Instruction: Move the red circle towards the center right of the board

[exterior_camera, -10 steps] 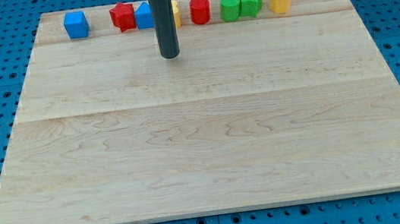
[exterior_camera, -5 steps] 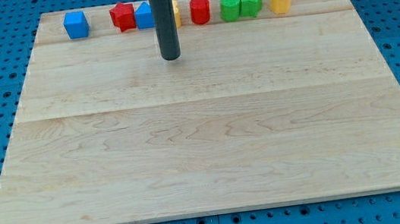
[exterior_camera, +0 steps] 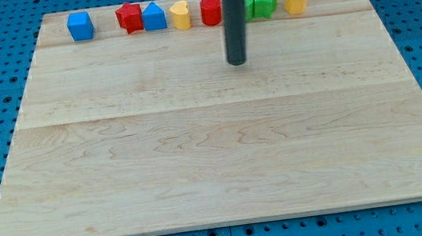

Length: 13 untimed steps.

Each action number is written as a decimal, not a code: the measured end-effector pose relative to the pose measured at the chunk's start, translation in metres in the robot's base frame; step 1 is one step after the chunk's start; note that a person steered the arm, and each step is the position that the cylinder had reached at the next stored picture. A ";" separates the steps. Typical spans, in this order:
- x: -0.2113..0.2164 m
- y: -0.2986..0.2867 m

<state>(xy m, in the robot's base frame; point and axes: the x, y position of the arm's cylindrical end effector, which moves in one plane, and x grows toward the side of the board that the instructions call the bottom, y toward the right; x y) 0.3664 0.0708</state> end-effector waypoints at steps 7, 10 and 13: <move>-0.169 -0.055; -0.074 -0.004; -0.007 0.046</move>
<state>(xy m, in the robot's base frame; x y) 0.3597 0.1163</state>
